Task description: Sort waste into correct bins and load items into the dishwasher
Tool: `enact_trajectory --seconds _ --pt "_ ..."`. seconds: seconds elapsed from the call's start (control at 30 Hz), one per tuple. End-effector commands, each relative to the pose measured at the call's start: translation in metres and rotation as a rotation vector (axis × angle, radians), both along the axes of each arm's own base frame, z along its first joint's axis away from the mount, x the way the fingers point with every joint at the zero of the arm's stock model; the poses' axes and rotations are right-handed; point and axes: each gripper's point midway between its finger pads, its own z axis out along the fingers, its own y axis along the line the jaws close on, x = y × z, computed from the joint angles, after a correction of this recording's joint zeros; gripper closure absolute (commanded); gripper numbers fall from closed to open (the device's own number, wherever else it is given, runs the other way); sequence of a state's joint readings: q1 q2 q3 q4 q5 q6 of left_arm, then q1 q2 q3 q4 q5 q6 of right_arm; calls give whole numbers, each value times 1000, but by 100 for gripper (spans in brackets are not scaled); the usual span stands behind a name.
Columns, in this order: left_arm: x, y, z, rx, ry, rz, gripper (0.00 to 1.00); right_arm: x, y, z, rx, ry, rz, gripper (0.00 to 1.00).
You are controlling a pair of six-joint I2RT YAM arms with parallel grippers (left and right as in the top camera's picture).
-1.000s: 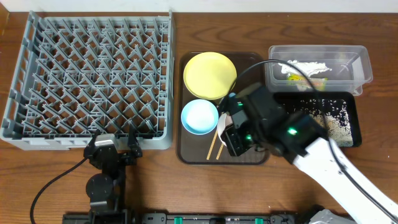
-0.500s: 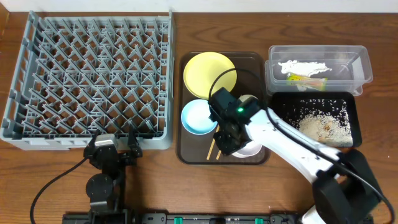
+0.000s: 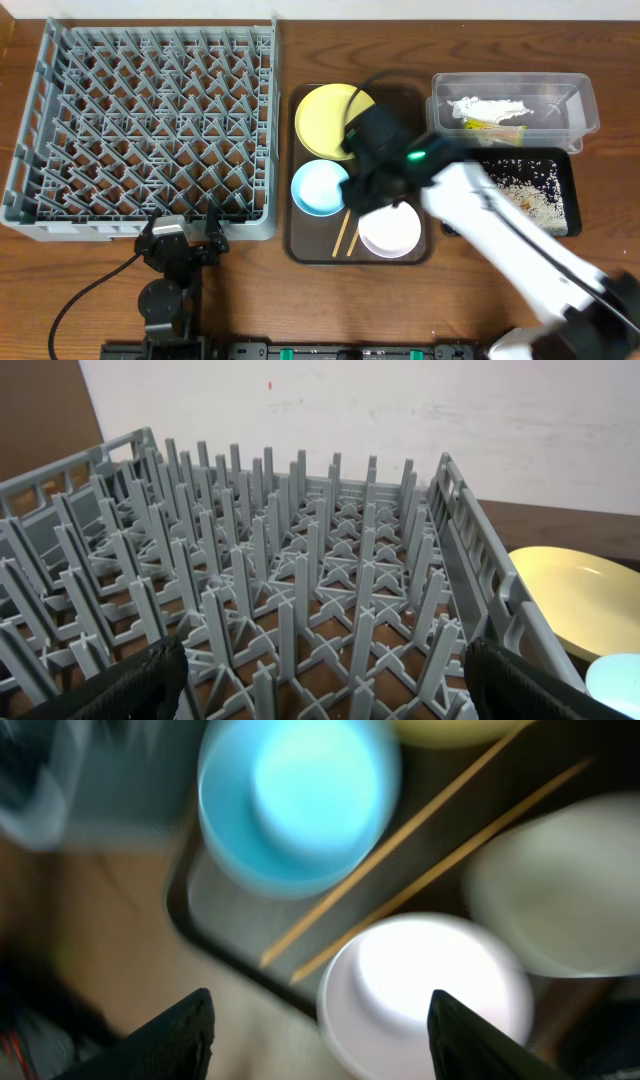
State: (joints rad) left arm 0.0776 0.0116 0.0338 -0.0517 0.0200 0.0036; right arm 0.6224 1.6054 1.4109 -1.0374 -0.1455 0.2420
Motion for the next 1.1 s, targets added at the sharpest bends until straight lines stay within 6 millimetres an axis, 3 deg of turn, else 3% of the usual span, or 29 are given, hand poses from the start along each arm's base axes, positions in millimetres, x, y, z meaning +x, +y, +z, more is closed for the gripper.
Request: enact_trajectory --seconds 0.0,0.1,0.2,0.53,0.67,0.73,0.8,0.9,0.97,1.07 --pt "1 1 -24 -51 64 10 11 36 -45 22 13 -68 -213 34" --pt "1 -7 -23 -158 69 -16 11 50 -59 15 67 -26 -274 37" --pt "3 -18 -5 -199 77 -77 11 61 -74 -1 35 0 -321 39" --pt "17 -30 76 -248 376 -125 11 74 -101 -66 -153 101 -397 50" --pt "31 -40 96 -289 499 -169 11 73 -105 -85 -197 139 -405 55" --pt "37 -47 100 -313 541 -205 11 73 -105 -95 -212 158 -404 59" --pt "49 -55 100 -340 565 -257 11 72 -106 -107 -227 184 -402 69" --pt "65 -57 88 -392 595 -255 11 70 -106 -125 -251 223 -399 96" --pt "70 -64 75 -480 650 -260 11 70 -107 -129 -254 231 -406 99" --pt "74 -69 67 -566 686 -252 11 75 -106 -114 -231 195 -413 99"
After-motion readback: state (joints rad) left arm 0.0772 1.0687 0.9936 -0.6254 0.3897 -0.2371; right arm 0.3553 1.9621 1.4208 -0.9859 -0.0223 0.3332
